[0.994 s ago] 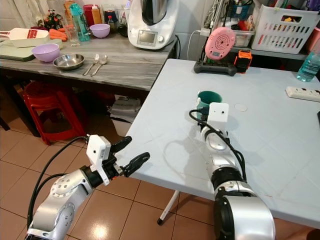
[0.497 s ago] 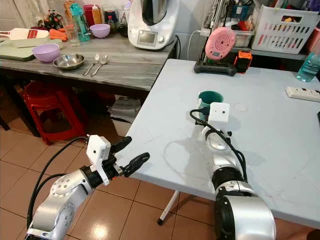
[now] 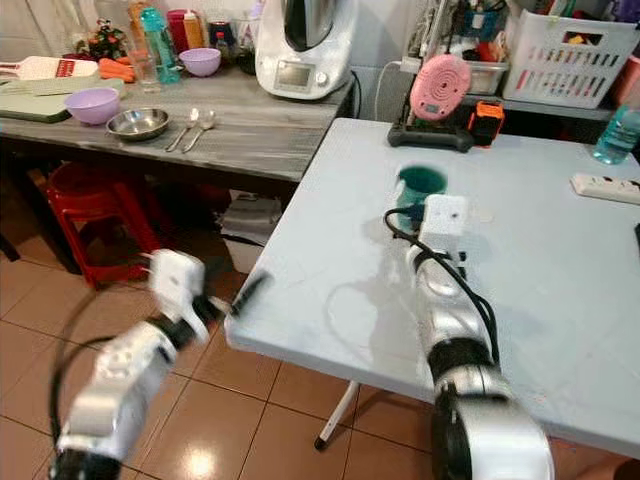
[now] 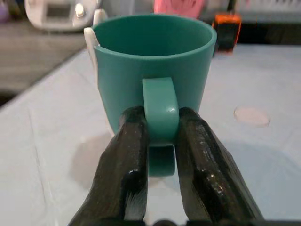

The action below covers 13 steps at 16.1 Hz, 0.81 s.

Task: Setting the table

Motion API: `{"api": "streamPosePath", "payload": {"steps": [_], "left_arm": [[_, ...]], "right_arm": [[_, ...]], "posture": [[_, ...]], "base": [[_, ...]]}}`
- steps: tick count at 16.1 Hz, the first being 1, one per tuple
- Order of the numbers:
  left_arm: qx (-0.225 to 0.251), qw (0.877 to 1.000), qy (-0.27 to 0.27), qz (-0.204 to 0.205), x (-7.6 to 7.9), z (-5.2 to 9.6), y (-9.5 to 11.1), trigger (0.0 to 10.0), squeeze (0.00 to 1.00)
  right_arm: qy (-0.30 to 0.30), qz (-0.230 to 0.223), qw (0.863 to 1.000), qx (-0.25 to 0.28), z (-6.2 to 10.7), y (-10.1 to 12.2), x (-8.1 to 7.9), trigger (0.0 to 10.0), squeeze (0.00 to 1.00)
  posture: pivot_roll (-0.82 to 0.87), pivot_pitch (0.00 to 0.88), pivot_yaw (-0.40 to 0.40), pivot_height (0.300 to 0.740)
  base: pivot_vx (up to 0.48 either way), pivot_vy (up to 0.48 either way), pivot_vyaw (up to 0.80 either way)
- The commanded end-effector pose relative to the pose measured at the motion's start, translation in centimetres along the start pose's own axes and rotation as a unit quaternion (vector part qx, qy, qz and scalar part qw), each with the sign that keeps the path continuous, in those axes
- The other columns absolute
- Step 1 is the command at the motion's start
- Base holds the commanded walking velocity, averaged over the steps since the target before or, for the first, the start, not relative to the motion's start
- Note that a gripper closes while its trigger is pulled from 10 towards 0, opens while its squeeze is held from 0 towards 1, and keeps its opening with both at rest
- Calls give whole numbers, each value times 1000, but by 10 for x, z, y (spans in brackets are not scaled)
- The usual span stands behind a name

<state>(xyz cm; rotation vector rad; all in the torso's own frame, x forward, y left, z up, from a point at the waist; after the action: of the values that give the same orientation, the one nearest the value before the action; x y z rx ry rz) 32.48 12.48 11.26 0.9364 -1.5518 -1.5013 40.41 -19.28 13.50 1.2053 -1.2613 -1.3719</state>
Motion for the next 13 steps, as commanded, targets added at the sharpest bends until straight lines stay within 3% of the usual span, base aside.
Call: {"api": "streamPosePath", "payload": {"steps": [1,2,3,4,8,10,13], "left_arm": [[-8,999,38,-3,-12,0,-2,10000,0],[-11,999,53,-1,-17,0,-3,10000,0],[-9,998,64,4,-20,-1,-2,10000,0],[-6,997,73,11,-24,-1,-1,10000,0],[6,998,66,10,-23,-6,3,10000,0],[15,998,66,20,-23,-10,5,10000,0],[20,997,69,33,-23,-13,6,10000,0]], "right_arm": [[-1,-13,1000,14,3,6,2,392,0],[1,-13,1000,23,8,8,4,1804,0],[5,-7,999,37,17,10,6,8353,0],[11,0,999,52,29,12,8,10000,0],[8,11,998,54,52,9,17,10000,0],[5,8,999,44,63,9,20,10000,0],[7,7,999,40,64,9,17,10000,0]], "posture": [[-3,0,-16,740],[-7,0,-14,740],[-11,0,-10,740],[-16,0,-8,740],[-31,0,1,740],[-39,0,7,740],[-43,0,10,740]], "base": [[0,0,0],[0,0,0],[0,0,0],[0,0,0],[0,0,0],[0,276,-659],[0,381,-800]]}}
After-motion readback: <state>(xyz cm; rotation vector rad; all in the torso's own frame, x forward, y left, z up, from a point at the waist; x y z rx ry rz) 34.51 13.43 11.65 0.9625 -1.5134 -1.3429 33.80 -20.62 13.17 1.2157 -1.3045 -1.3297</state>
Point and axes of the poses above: a point about 5 cm out from each wrist's last joint towards the gripper, its own z axis pointing back from the gripper into the wrist, its own y axis along the axis of the wrist's last joint, x = y × z, the point moved 3 cm from there along -z, pointing out of the wrist towards the gripper, and after that the axes turned 3 degrees about -z, right-handed, at the moved point
